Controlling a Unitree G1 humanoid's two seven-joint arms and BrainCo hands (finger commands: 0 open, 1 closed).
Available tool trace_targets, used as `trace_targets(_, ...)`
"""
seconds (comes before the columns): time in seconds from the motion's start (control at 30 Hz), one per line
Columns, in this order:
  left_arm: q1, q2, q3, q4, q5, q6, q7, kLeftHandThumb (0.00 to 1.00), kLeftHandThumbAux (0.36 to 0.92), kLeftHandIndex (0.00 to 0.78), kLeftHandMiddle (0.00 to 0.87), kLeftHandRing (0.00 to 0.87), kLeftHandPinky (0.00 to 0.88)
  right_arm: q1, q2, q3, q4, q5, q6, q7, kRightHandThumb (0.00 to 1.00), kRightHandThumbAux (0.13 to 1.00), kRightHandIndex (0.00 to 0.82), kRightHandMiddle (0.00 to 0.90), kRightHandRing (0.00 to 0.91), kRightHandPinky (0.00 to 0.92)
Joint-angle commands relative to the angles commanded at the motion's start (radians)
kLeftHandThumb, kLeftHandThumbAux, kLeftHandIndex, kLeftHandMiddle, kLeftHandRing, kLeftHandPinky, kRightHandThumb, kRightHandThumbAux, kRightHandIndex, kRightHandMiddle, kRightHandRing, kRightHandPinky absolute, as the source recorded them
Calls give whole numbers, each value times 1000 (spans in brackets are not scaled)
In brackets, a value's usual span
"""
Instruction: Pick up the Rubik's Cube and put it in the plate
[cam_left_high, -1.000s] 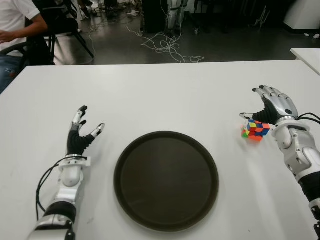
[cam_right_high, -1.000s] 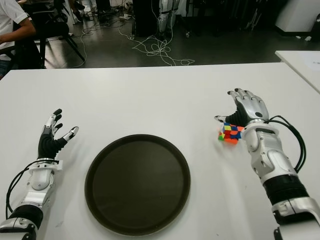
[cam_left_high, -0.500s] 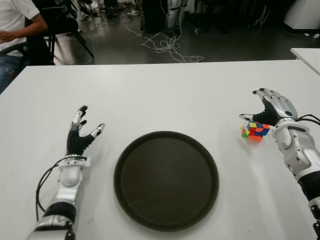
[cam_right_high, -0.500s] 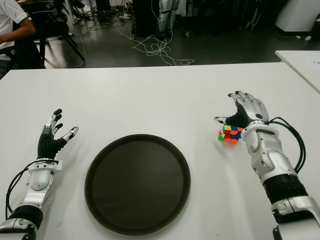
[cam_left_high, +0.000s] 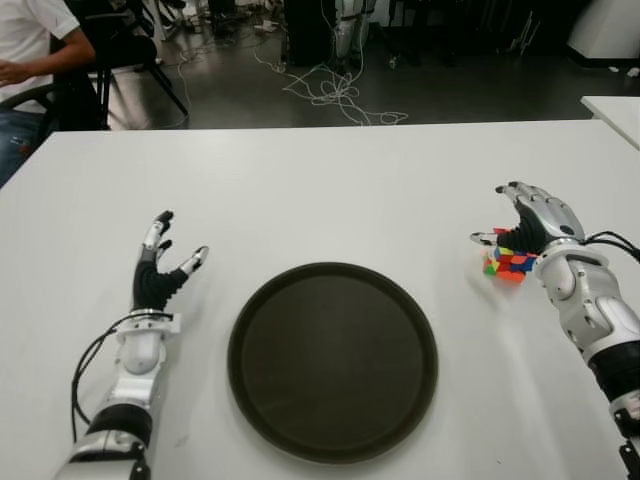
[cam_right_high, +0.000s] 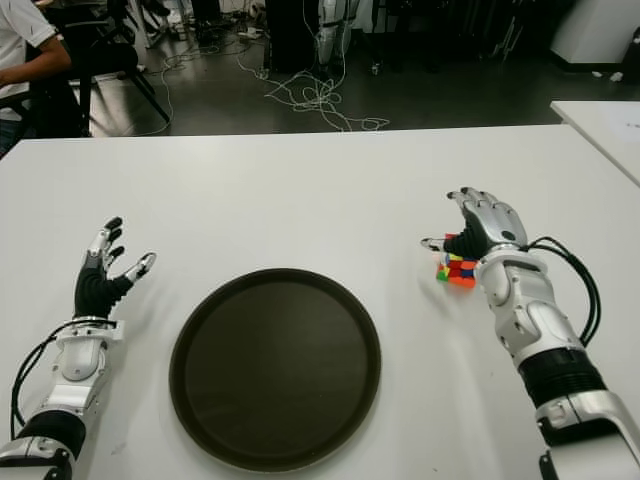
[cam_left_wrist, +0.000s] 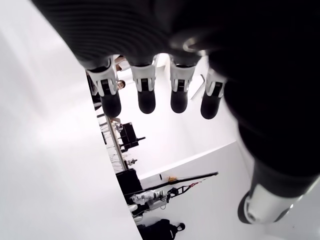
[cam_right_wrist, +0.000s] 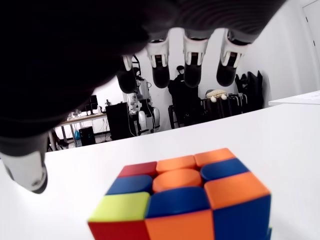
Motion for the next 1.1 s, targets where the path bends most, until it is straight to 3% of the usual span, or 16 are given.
trace_targets(1.1,-2,5,0,4,8,3,10,434,697,21,59,35,15,19,34,27,39,9,-27,-9,179,533,0,0,0,0)
